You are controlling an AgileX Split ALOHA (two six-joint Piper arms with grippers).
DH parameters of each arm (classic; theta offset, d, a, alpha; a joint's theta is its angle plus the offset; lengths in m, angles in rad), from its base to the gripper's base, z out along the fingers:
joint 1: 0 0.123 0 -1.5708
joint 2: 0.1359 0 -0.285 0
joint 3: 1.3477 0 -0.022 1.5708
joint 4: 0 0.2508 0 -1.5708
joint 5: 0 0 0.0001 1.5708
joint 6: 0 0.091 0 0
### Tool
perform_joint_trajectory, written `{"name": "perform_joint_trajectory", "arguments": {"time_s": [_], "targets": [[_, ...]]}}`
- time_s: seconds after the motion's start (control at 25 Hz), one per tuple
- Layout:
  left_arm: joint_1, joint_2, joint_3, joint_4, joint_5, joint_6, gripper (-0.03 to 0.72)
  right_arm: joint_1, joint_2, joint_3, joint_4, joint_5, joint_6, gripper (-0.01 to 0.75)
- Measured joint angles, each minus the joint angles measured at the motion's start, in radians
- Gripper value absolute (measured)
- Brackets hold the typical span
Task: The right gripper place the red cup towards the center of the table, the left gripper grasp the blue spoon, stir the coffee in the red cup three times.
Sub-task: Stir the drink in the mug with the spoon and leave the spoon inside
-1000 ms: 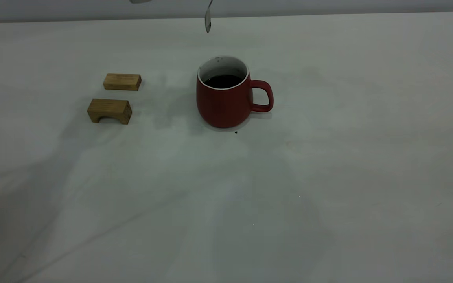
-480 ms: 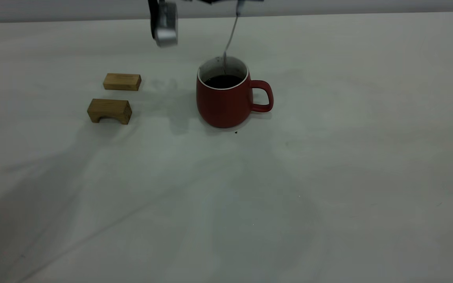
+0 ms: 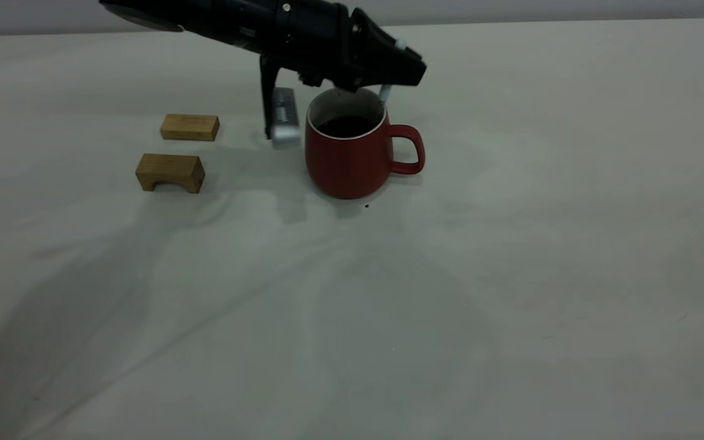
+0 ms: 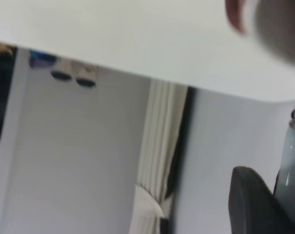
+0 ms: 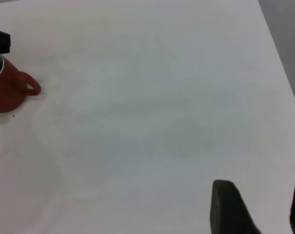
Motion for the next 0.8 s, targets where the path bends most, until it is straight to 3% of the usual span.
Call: {"name": "perform_joint_trajectory", "arguments": {"time_s": [0.24, 0.56, 0.8], "targets": [[0.048, 0.000, 0.000, 0.014, -0.023, 0.000, 0.140, 0.000, 0.000, 0.000, 0.000, 0.000, 0.000, 0.350], [-0.018, 0.038, -0.001, -0.175, -0.065, 0.055, 0.140, 0.000, 0.000, 0.000, 0.000, 0.000, 0.000, 0.350], [-0.021, 0.040, -0.001, -0.103, -0.033, 0.074, 0.140, 0.000, 0.000, 0.000, 0.000, 0.000, 0.000, 0.350]]}}
